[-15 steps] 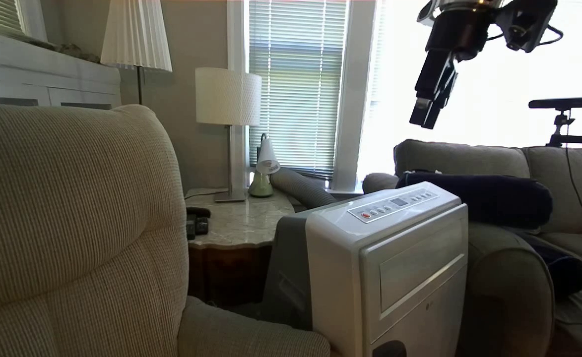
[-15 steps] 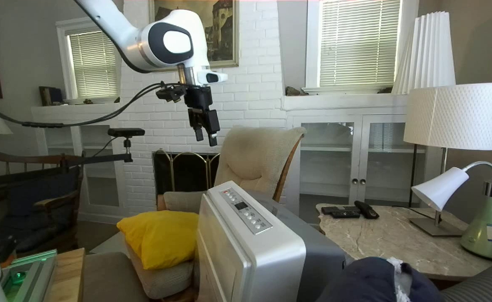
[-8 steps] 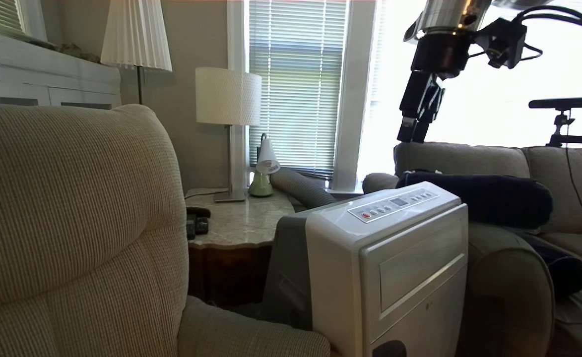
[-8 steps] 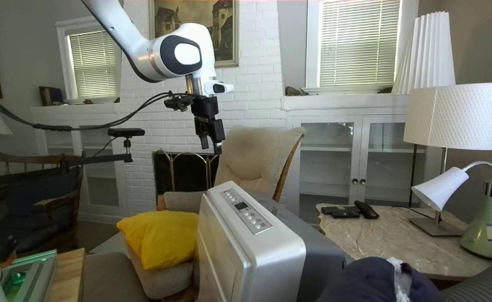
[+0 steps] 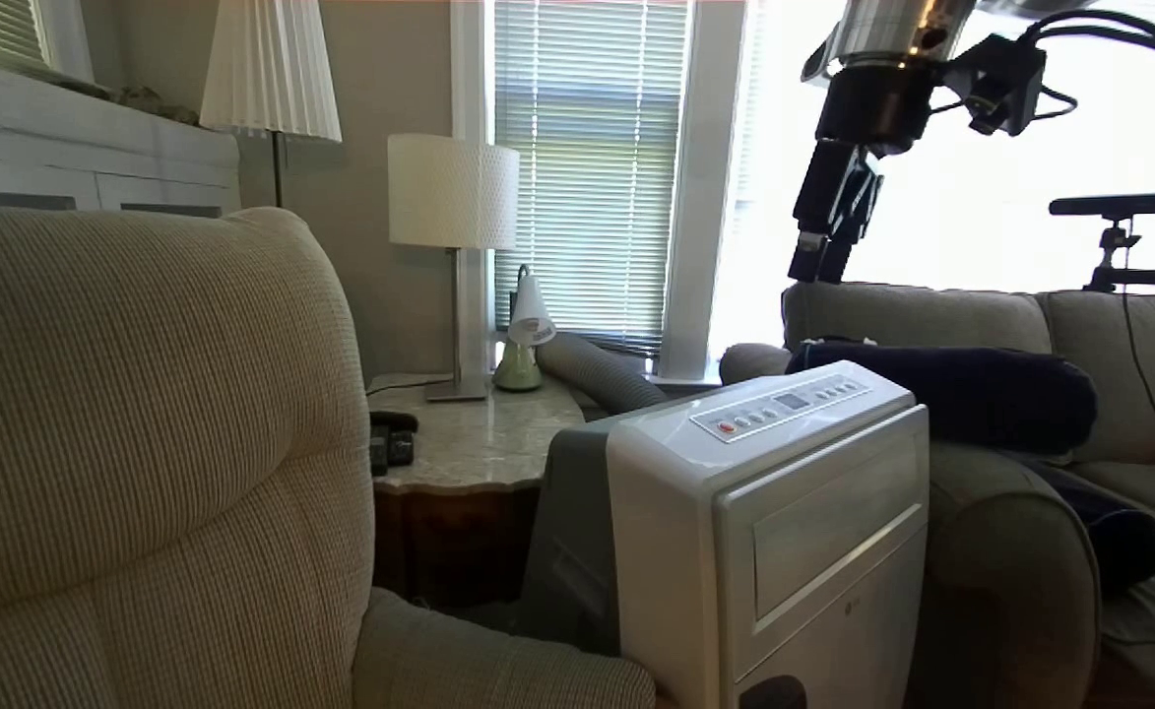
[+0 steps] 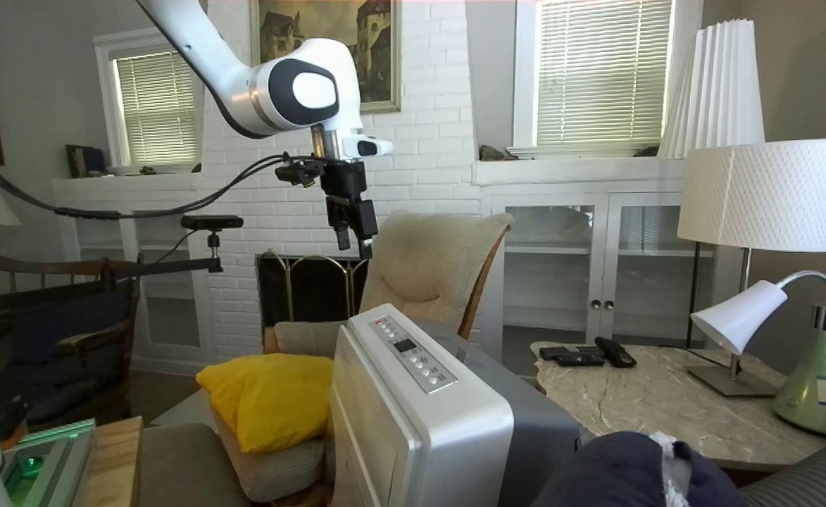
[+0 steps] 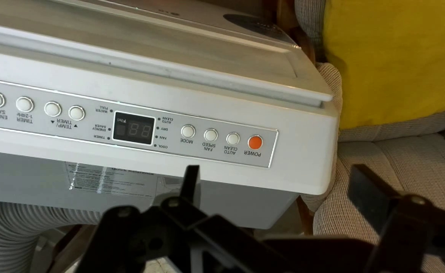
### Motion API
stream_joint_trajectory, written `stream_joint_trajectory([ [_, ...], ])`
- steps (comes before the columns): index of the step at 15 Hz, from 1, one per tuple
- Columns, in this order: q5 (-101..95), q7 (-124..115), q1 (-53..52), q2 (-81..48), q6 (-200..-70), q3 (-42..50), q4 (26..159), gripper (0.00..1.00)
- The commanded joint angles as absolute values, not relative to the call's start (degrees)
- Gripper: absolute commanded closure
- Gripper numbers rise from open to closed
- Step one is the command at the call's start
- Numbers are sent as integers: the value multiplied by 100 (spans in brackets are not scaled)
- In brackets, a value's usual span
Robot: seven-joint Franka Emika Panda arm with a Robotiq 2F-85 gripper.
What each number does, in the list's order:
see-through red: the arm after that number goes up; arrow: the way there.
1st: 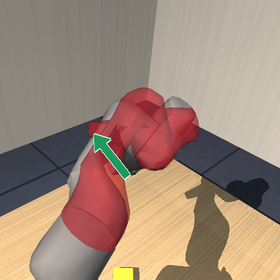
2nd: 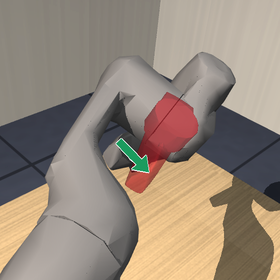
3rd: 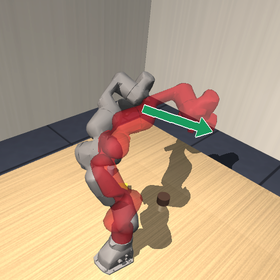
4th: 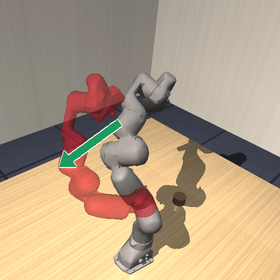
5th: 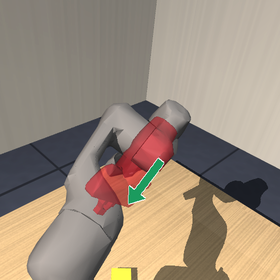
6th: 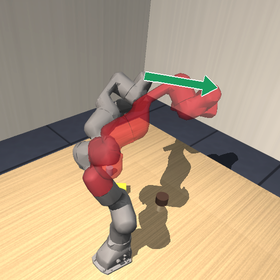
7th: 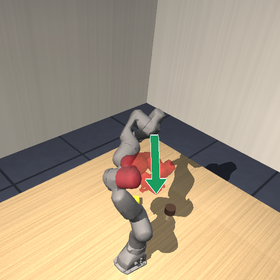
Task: Press three buttons on the air conditioner.
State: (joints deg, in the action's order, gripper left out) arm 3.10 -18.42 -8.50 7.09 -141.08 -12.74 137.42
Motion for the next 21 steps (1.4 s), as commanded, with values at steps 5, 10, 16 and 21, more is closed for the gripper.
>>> stream_joint_trajectory([
  [5,204,-2130,-904,530,-14150,-1303,13669,0],
  [10,61,-2522,-906,280,-14179,-1336,13559,34],
  [16,-277,-3218,-953,-205,-14274,-1292,13205,78],
  [21,-637,-3794,-1075,-619,-14291,-1179,12872,100],
])
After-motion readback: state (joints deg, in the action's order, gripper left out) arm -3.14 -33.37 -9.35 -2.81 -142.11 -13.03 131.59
